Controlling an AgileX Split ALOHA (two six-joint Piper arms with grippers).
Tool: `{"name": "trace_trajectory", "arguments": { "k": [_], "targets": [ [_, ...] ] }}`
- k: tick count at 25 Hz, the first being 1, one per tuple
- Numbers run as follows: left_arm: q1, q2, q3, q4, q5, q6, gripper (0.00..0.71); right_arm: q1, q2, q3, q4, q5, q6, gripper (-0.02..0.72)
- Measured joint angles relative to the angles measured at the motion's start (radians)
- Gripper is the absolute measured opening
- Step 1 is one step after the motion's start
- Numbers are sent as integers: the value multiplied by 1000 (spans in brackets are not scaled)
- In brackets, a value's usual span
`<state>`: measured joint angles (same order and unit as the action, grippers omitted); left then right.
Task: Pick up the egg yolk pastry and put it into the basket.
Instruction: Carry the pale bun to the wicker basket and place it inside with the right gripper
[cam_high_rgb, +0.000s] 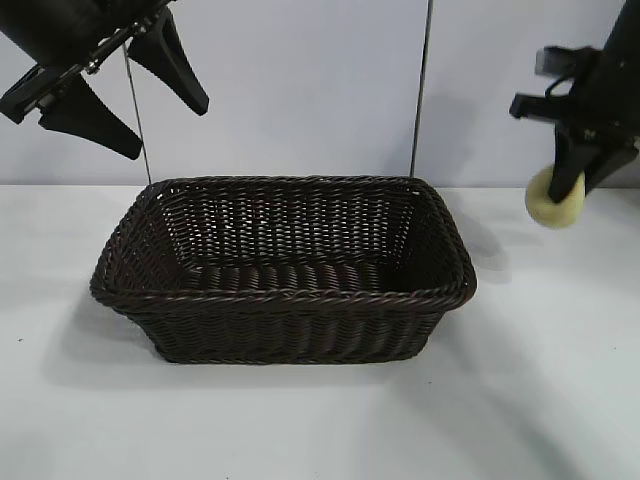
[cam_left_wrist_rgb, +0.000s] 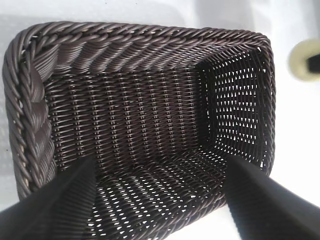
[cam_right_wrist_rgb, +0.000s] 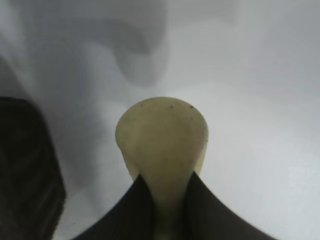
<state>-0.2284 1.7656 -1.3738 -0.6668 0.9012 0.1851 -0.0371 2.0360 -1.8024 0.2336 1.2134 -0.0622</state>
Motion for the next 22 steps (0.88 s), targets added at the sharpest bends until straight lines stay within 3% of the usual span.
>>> {"name": "trace_trajectory", "arguments": {
  "k": [10,22],
  "targets": [
    [0,0,0,0,0,0,526,18,-68,-14,44,18,-11,87],
    [0,0,0,0,1,0,526,310,-68,-14,51,18,-14,87]
  ]
}}
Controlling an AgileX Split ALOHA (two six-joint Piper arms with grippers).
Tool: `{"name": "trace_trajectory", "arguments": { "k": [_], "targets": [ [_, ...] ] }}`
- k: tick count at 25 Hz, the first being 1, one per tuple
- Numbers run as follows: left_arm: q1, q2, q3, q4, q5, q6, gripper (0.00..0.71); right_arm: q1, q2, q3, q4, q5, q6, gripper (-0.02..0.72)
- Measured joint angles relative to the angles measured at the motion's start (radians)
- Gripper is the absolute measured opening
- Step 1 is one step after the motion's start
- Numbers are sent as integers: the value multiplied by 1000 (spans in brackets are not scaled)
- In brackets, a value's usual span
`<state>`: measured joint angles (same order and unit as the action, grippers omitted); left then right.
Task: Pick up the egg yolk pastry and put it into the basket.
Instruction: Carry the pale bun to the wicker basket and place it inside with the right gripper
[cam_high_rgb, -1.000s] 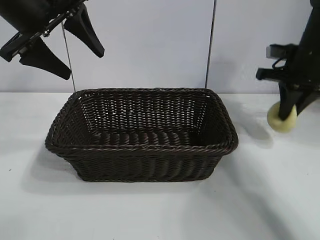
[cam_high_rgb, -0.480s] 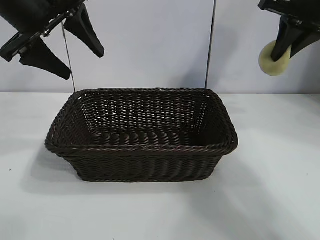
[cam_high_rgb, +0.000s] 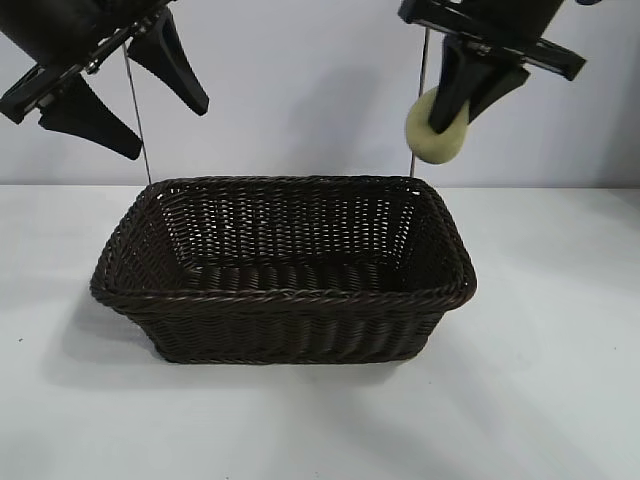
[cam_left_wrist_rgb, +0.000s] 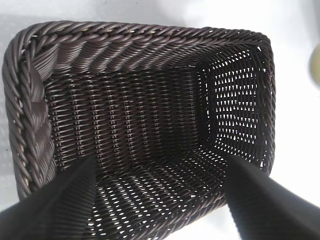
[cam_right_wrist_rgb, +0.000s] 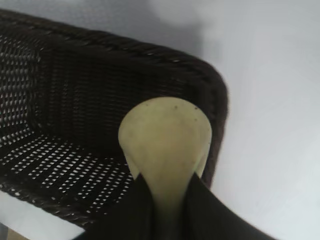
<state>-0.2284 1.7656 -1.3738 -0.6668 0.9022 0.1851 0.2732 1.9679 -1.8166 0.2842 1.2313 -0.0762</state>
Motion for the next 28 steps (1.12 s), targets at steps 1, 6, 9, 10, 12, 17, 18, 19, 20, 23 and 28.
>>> {"name": "trace_trajectory", "arguments": {
  "k": [1,6,9,10,12,17,18,19,20,23,28],
  "targets": [
    [0,0,0,0,0,0,526,26,0,0,0,0,0,87],
    [0,0,0,0,1,0,526,124,0,0,-6,0,0,87],
    [0,0,0,0,3,0,526,157,3,1,-16,-1,0,87],
    [0,0,0,0,3,0,526,165,8,1,-16,-1,0,87],
    [0,0,0,0,3,0,526,178,25,1,-17,-1,0,87],
    [0,0,0,0,4,0,526,199,102,1,-23,-24,0,87],
    [0,0,0,0,4,0,526,200,115,1,-29,-32,0,87],
    [0,0,0,0,6,0,526,200,129,1,-37,-40,0,87],
    [0,0,0,0,7,0,526,201,141,1,-49,-50,0,87],
    [0,0,0,0,8,0,526,201,154,5,-64,-57,0,118],
    [0,0,0,0,8,0,526,201,152,6,-64,-63,0,311]
  ]
}}
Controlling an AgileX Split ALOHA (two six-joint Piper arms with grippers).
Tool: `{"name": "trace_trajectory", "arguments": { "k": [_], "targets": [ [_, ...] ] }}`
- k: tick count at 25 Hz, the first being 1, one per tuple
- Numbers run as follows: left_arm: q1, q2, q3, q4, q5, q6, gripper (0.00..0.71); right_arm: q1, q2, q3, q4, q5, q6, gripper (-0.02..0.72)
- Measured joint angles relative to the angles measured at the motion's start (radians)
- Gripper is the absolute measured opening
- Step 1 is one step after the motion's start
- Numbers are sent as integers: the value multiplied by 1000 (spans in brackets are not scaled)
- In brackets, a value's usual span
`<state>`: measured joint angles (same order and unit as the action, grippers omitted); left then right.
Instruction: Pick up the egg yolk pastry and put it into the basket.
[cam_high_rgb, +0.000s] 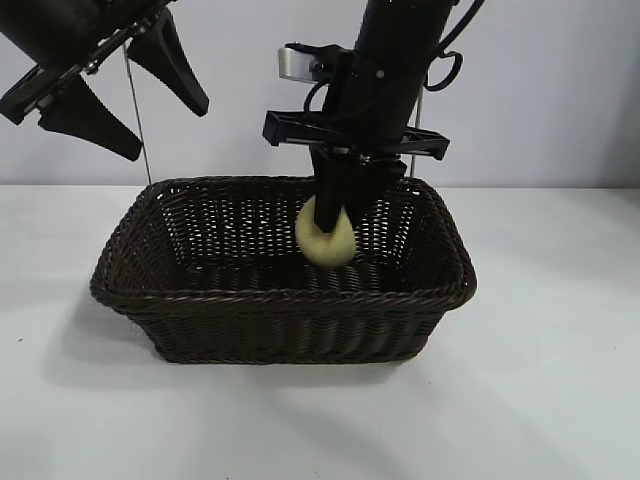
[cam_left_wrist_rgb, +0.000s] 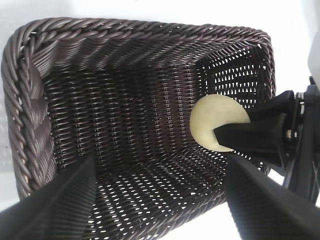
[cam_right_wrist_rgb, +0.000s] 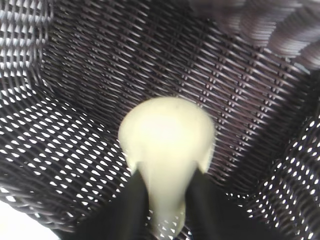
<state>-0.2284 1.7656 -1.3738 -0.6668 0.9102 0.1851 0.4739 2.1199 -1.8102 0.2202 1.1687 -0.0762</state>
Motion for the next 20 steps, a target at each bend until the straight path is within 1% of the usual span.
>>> {"name": "trace_trajectory", "arguments": {
  "k": [1,3,5,7,12,20],
  "targets": [
    [0,0,0,0,0,0,526,0,0,0,0,0,0,366],
    [0,0,0,0,0,0,526,0,0,0,0,1,0,452],
    [0,0,0,0,0,0,526,0,-2,0,0,12,0,492],
    [0,0,0,0,0,0,526,0,-12,0,0,22,0,507],
    [0,0,0,1,0,0,526,-39,-70,-19,1,47,0,509],
    [0,0,0,1,0,0,526,-175,-153,-27,3,63,-26,509]
  ]
}}
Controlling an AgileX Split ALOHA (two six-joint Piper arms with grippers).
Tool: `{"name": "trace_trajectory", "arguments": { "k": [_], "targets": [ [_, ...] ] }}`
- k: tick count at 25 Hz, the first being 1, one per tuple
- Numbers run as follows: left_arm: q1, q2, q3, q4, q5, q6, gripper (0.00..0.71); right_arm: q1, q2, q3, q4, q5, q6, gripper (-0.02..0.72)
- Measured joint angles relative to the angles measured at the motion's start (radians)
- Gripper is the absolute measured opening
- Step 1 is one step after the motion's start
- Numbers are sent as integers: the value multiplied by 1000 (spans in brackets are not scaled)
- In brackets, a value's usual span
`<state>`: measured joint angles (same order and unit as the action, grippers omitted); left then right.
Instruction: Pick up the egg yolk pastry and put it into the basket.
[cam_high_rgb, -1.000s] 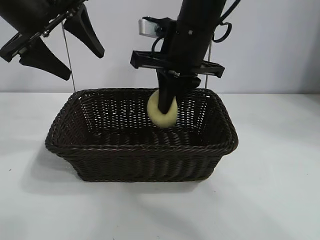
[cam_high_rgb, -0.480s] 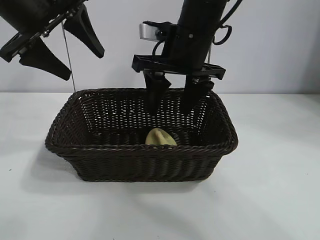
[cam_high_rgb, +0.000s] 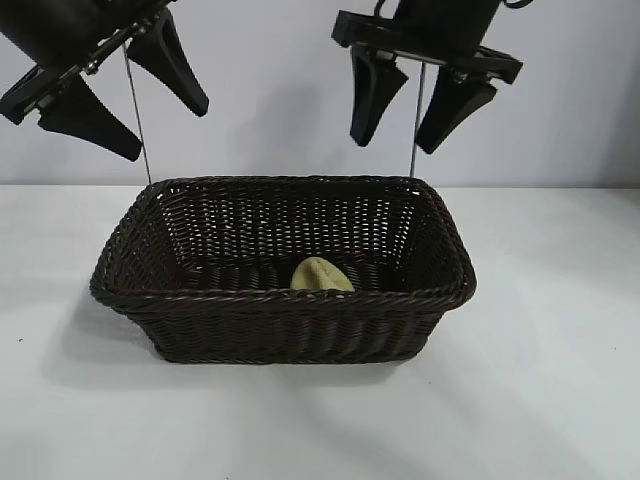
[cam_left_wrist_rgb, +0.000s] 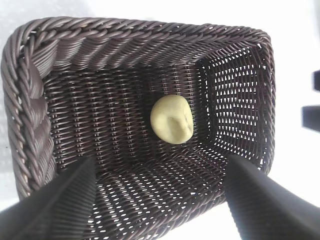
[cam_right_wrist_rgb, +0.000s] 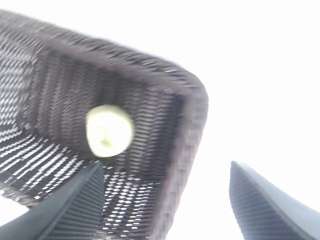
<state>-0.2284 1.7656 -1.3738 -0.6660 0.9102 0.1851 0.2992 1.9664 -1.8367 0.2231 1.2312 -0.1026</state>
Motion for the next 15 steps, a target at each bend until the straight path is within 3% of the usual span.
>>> {"name": "trace_trajectory", "arguments": {
  "k": [5,15],
  "targets": [
    [0,0,0,0,1,0,526,-68,-35,0,-2,1,-7,509],
    [0,0,0,0,1,0,526,-77,-38,16,-7,3,-8,509]
  ]
}}
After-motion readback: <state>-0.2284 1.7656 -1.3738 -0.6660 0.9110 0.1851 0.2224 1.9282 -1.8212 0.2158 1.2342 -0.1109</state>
